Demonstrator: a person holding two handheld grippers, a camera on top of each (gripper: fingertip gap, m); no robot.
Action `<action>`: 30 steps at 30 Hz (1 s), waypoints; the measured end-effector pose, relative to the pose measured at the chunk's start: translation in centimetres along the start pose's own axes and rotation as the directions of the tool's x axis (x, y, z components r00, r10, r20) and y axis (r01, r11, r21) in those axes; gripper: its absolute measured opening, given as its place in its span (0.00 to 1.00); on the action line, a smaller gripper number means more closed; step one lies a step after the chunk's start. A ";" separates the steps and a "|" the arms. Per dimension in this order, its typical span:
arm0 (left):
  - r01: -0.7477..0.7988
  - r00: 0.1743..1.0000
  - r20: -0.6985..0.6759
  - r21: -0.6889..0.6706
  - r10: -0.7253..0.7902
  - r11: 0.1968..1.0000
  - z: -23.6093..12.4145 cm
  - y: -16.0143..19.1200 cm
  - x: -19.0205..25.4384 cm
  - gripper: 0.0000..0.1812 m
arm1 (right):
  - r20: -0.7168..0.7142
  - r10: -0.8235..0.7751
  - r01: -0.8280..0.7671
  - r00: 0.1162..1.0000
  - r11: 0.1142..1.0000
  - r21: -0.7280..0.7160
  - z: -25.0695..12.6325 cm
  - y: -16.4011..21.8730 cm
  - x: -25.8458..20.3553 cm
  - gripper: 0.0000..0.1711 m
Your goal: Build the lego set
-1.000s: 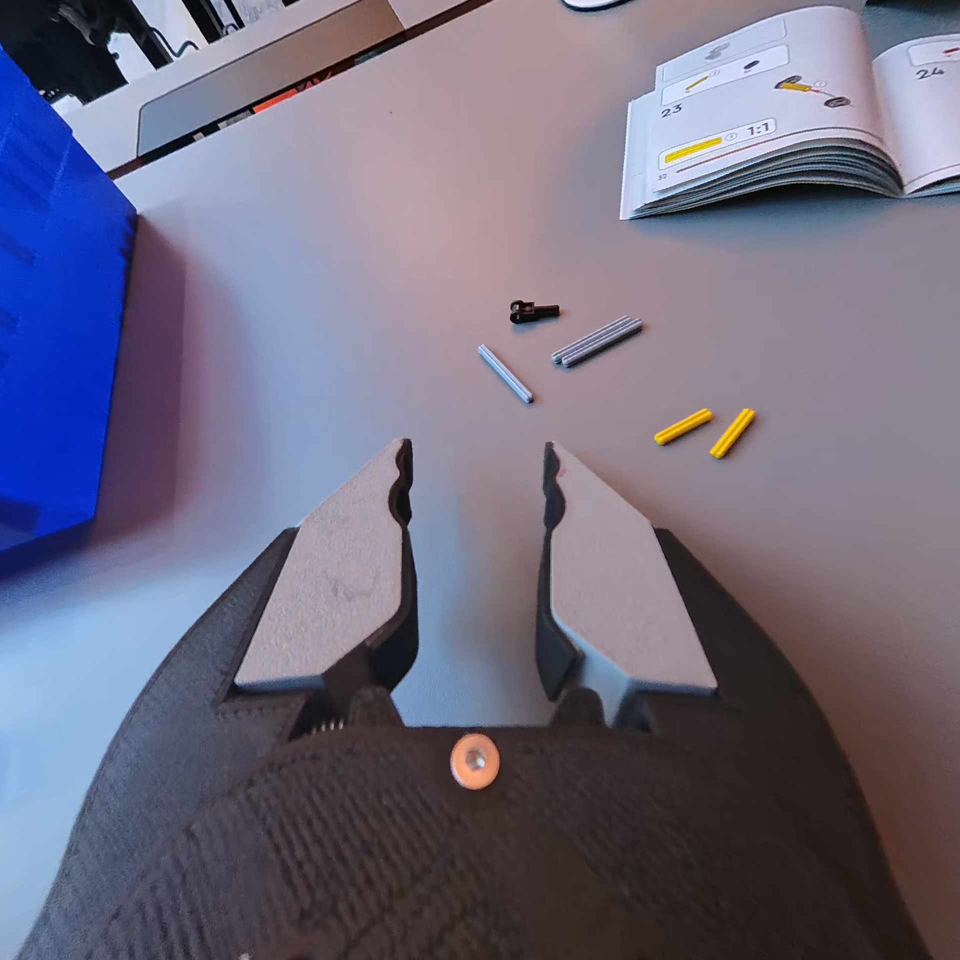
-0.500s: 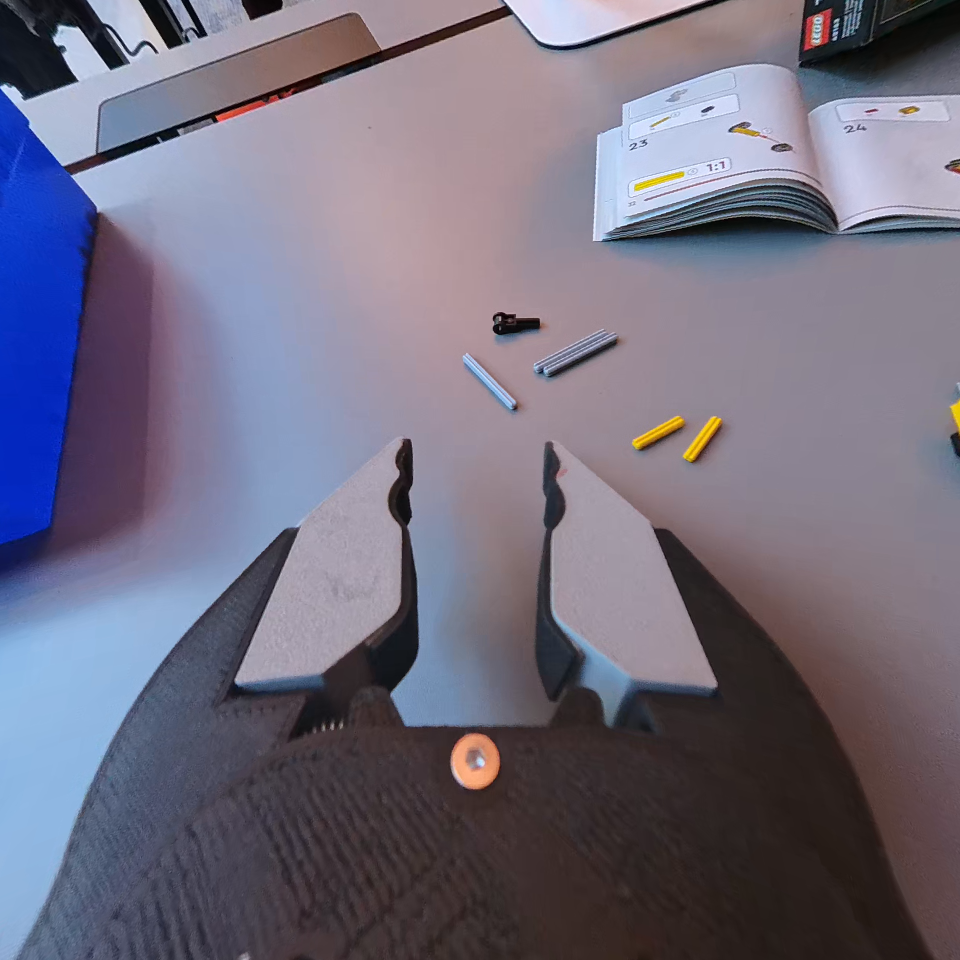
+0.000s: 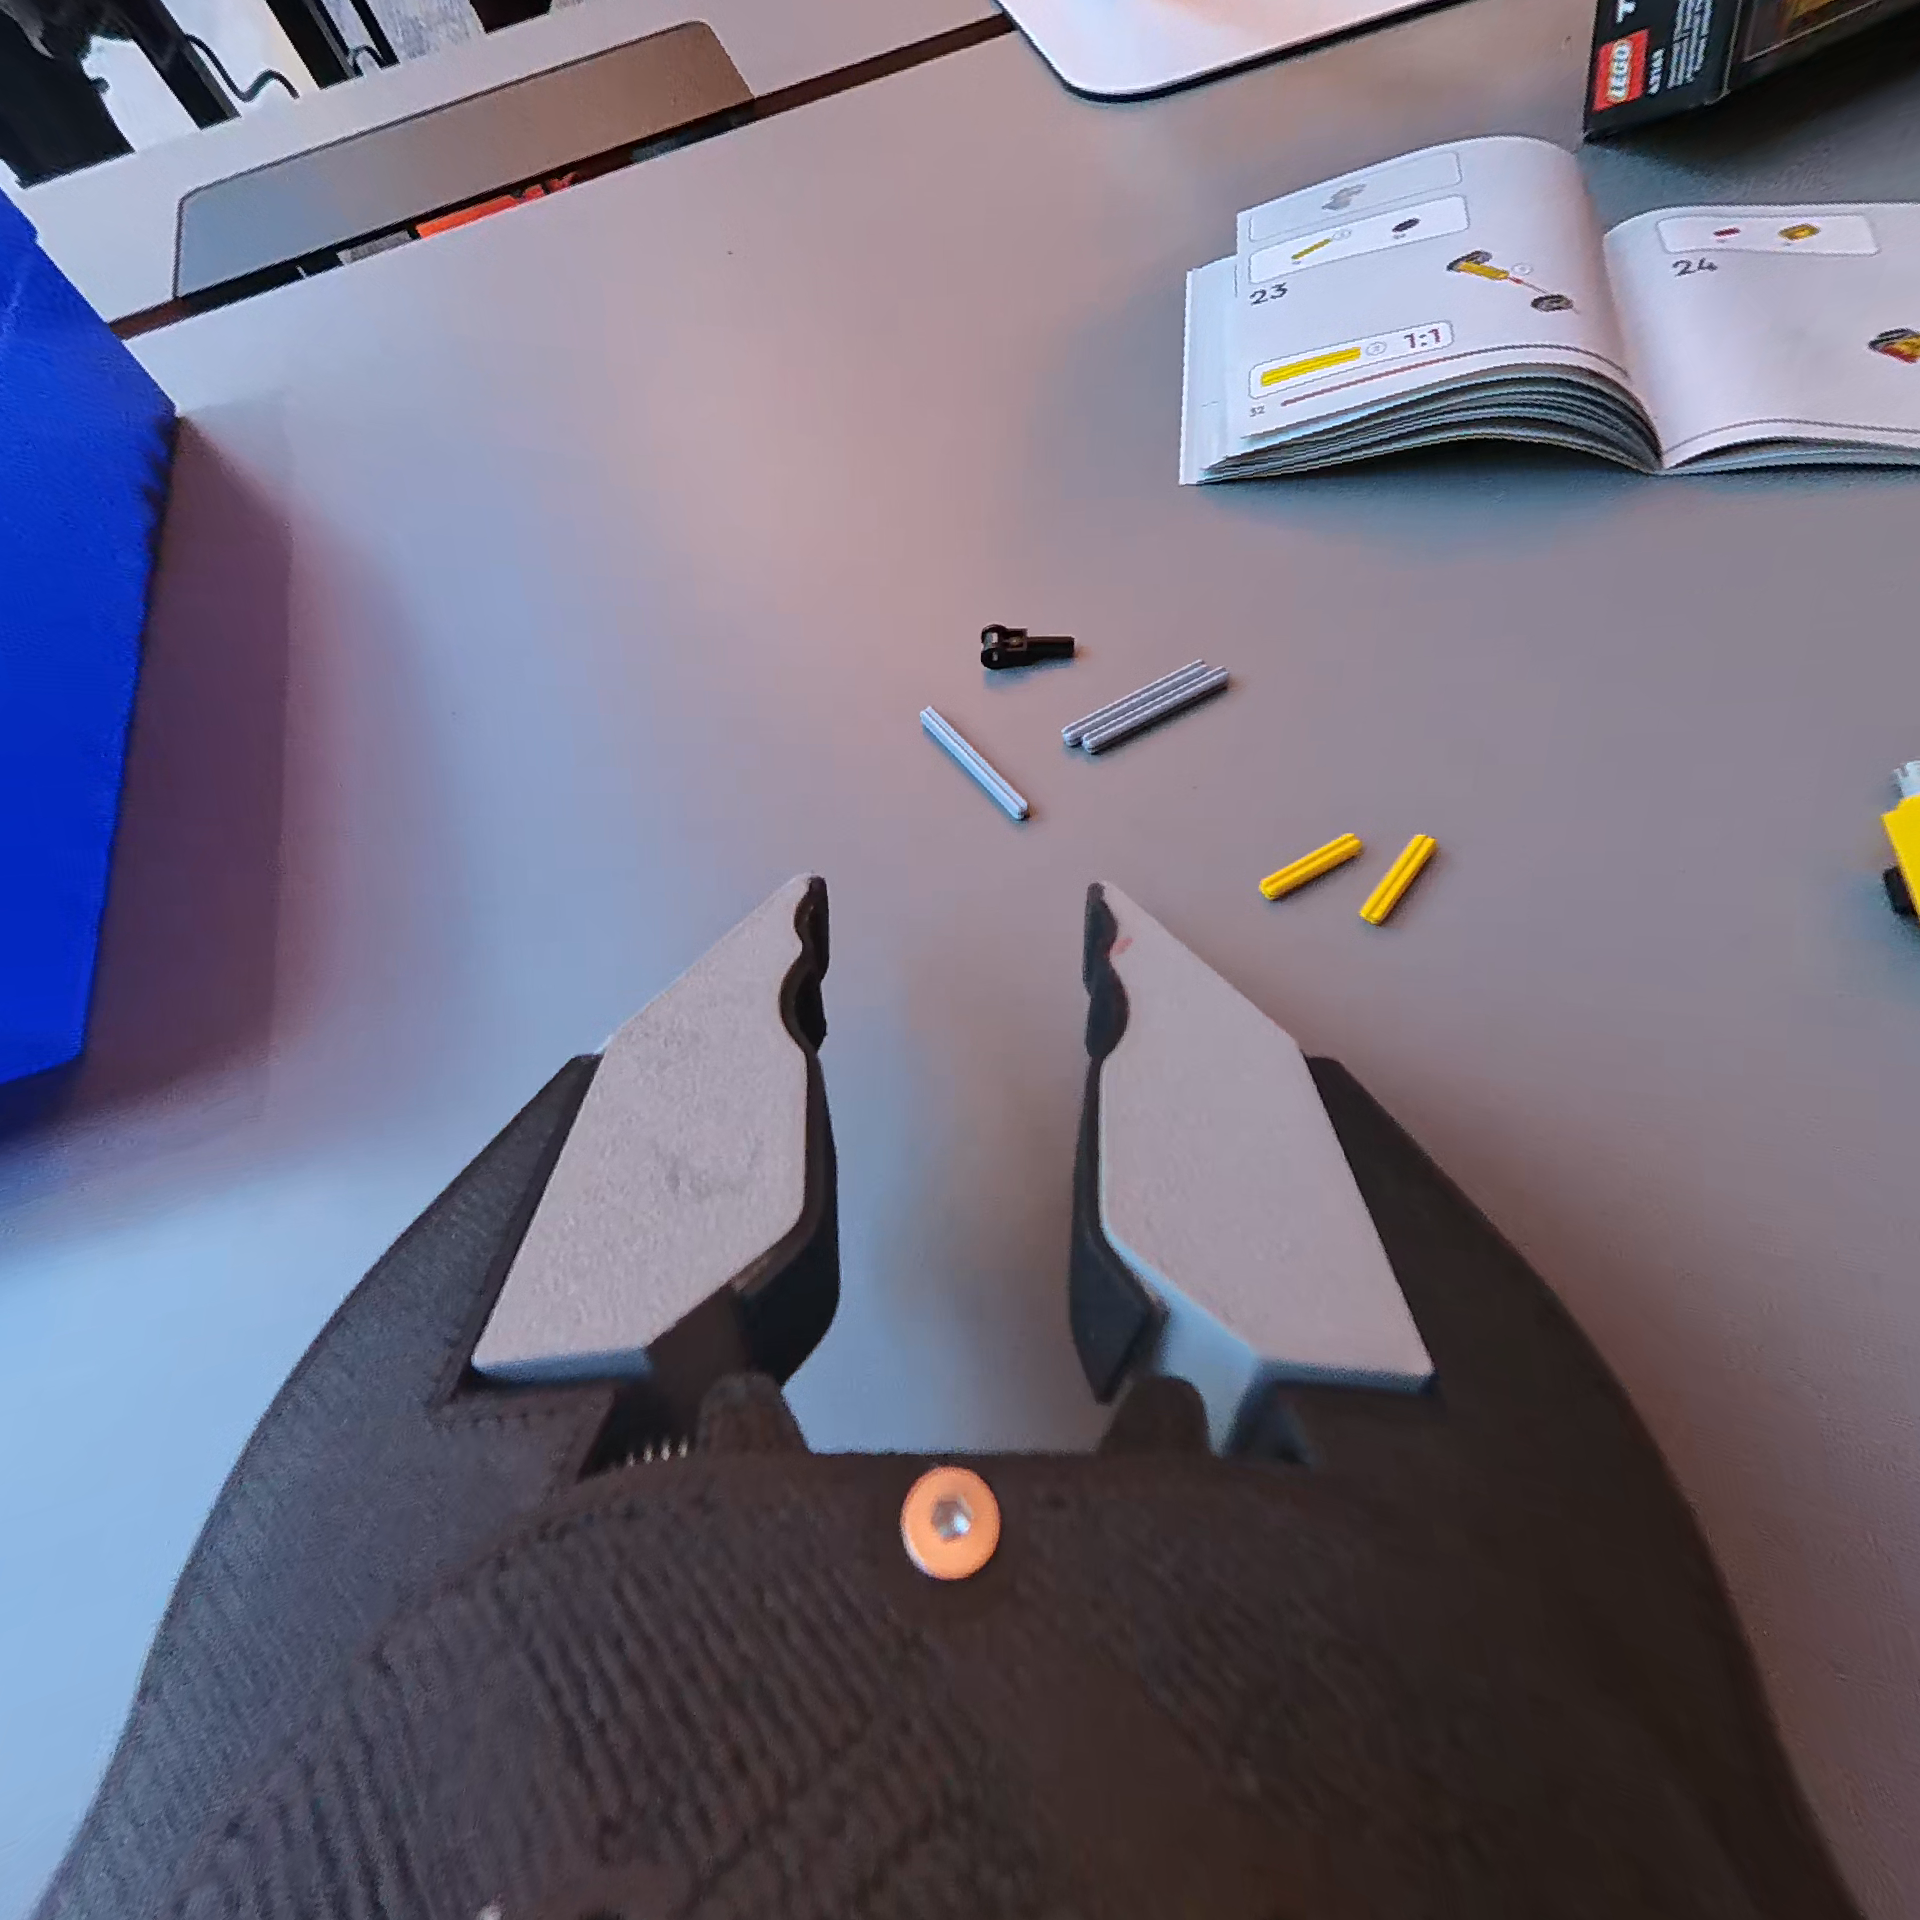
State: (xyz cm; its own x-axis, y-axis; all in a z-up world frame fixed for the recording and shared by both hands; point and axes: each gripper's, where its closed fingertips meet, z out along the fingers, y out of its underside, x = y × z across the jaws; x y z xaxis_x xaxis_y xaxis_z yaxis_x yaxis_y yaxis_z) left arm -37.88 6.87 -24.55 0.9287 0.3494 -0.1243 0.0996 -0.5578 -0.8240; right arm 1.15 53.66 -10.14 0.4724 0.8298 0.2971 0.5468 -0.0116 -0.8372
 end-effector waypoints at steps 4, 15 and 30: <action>-0.003 1.000 0.002 -0.007 0.003 1.000 0.1 0.1 0.0 0.26 | -0.050 0.049 -0.045 0.998 0.996 0.081 -2.4 -1.2 1.8 0.01; -0.006 1.000 0.018 -0.007 0.006 1.000 0.1 0.1 -0.2 0.26 | -0.001 0.023 -0.023 1.000 0.998 -0.055 3.3 4.5 -4.5 0.01; 0.019 1.000 -0.015 0.013 -0.019 1.000 -0.1 -0.2 0.0 0.26 | -0.147 -0.246 0.255 0.958 0.966 0.043 4.1 -3.0 -9.8 0.26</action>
State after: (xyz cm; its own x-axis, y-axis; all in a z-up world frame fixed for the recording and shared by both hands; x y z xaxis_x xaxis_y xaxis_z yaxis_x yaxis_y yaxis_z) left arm -37.87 6.87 -24.35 0.9318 0.3488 -0.1002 0.1130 -0.5412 -0.8332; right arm -7.92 47.87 -12.37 0.4194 0.7162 0.5578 0.6189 0.2240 -0.7529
